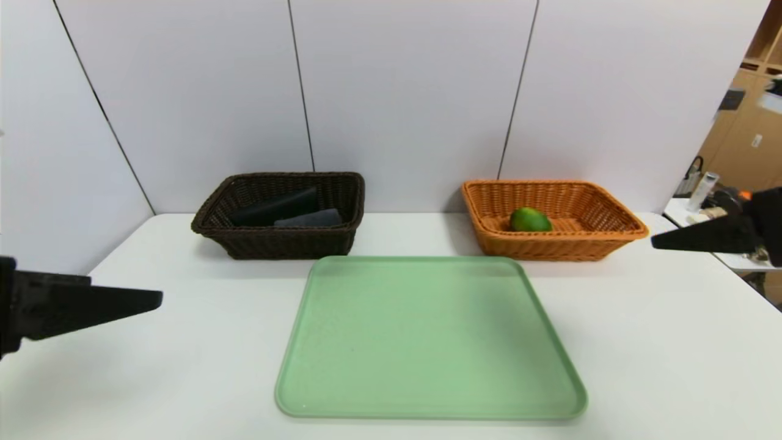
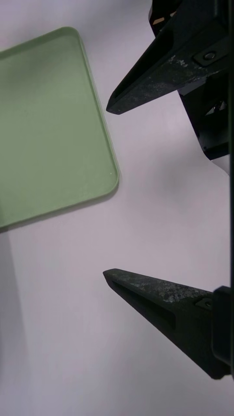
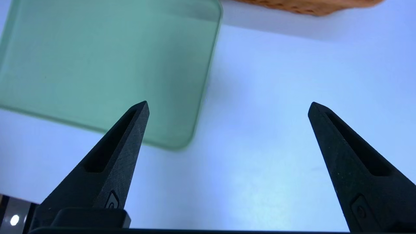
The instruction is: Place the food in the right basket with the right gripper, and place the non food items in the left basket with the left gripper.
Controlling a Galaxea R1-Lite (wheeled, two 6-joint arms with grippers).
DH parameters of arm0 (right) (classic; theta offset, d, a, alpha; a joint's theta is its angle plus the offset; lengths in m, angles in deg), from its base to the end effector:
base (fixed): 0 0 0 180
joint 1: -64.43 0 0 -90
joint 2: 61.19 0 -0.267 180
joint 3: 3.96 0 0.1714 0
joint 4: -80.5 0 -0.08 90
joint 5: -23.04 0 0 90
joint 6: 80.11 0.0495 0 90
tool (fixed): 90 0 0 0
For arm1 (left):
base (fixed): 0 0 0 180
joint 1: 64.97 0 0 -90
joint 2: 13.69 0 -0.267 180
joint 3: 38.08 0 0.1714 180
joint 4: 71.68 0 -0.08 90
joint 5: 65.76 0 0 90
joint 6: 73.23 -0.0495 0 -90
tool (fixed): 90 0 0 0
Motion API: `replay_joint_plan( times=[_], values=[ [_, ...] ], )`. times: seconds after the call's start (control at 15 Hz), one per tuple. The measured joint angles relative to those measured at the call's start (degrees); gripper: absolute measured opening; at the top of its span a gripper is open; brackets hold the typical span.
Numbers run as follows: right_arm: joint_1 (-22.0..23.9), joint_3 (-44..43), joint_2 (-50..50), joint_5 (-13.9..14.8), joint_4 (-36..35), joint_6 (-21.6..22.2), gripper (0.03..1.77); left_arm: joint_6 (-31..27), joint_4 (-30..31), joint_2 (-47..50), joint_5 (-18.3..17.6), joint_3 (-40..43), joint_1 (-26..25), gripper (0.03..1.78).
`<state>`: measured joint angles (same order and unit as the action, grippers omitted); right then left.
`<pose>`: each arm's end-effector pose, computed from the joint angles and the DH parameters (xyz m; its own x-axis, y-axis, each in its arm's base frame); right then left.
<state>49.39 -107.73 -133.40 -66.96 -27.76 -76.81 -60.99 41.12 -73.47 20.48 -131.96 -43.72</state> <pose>0.1578 0.0424 0.2604 0.7378 0.1983 -0.6452 -0.2232 0.9738 0.0440 0.1069 -0.0450 0.2561 0.7553 -0.3641 -0.5449 0.2956 0.9314 -0.2126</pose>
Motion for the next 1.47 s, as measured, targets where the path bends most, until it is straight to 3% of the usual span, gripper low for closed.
replay_joint_plan(
  times=[0.27, 0.6, 0.8, 1.47],
  values=[
    [-0.02, 10.86, 16.79, 1.71, 0.27, -0.48, 1.69, -1.24, -0.02, 10.78, 0.13, 9.55, -5.73, 1.69],
    [5.99, 18.80, 33.35, 2.26, 4.99, -4.24, 1.69, -3.69, -0.20, 22.99, -0.24, 19.27, -14.23, 1.69],
    [8.98, 22.08, 40.45, 2.23, 5.62, -4.82, 1.69, -4.12, -1.67, 29.61, -0.34, 24.98, -15.87, 1.69],
    [11.85, 32.72, 55.44, 1.05, 6.52, -5.75, 1.69, -4.14, -2.36, 43.58, -1.96, 36.28, -20.50, 1.69]
  ],
)
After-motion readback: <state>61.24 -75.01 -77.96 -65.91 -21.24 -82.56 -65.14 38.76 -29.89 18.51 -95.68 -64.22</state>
